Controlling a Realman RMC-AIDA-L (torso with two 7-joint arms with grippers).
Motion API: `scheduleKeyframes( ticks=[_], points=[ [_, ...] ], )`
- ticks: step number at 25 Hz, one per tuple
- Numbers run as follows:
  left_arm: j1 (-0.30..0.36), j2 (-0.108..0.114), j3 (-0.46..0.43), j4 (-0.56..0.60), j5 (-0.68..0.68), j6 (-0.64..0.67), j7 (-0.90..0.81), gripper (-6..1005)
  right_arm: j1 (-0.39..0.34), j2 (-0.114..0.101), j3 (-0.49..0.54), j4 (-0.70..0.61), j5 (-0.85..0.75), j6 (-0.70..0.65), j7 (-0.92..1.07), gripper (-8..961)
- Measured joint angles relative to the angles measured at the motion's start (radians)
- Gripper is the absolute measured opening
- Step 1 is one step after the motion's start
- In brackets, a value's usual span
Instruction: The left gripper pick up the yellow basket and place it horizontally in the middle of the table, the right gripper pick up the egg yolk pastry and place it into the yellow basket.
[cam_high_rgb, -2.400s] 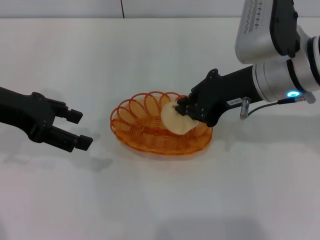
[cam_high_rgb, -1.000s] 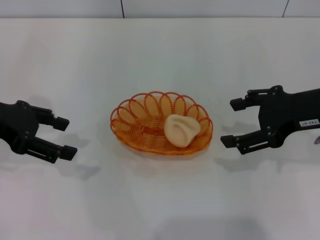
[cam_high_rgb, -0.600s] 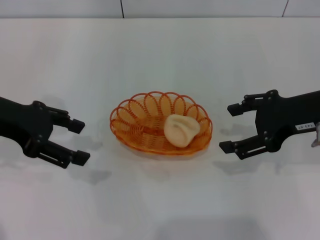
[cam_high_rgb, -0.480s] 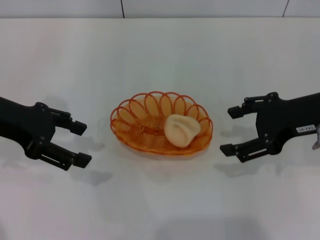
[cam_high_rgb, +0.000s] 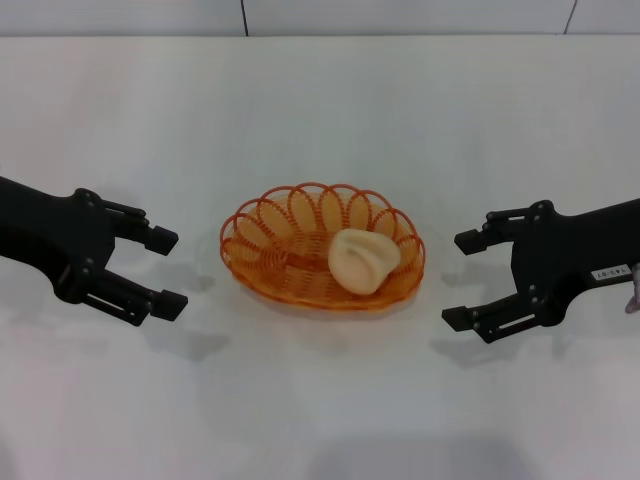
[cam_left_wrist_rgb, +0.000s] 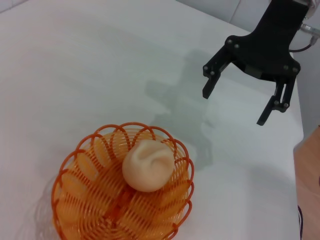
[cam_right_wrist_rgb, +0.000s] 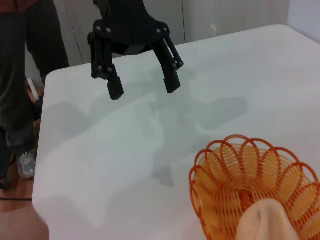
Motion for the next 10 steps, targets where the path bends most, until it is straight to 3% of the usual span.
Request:
scheduleKeyframes(
  ticks=[10],
  points=[
    [0.0,0.005,-0.017,0.001,-0.007,-0.004,-0.005,876,0.0,0.0,0.0,-0.003,-0.001,-0.001,0.0,875]
  ],
)
